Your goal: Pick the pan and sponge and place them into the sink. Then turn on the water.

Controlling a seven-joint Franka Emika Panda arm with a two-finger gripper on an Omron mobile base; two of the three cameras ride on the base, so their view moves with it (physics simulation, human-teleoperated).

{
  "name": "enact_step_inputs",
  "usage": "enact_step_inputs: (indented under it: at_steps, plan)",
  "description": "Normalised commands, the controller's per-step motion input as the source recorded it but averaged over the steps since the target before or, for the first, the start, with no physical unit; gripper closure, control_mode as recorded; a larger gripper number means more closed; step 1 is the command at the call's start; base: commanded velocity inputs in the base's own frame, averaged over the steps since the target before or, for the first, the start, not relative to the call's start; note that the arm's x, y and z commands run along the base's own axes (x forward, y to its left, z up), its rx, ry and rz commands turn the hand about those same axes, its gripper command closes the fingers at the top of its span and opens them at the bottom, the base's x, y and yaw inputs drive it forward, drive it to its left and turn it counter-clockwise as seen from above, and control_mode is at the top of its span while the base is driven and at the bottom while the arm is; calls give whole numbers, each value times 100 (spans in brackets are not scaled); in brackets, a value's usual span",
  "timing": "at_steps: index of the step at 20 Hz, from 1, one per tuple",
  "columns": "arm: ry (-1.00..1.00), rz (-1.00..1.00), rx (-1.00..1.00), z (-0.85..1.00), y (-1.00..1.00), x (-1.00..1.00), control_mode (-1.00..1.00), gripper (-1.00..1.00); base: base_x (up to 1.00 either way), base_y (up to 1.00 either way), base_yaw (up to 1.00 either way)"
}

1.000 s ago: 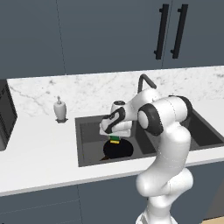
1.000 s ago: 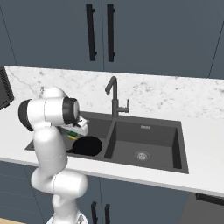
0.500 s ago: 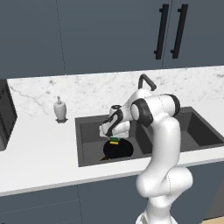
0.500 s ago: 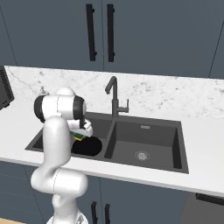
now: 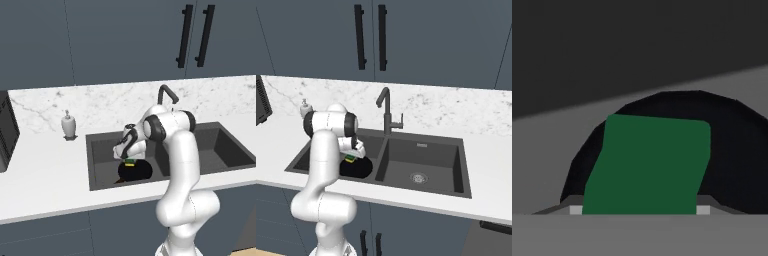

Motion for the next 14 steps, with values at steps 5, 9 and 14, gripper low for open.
enact_step_inputs:
  at_steps: [5, 9, 14]
  plan:
    - [0, 0, 0, -28, -1, 1, -100, 100, 0, 0, 0]
    - [0, 0, 0, -13, 0, 0, -100, 100, 0, 0, 0]
    - [0, 0, 0, -18, 0, 5, -100, 100, 0, 0, 0]
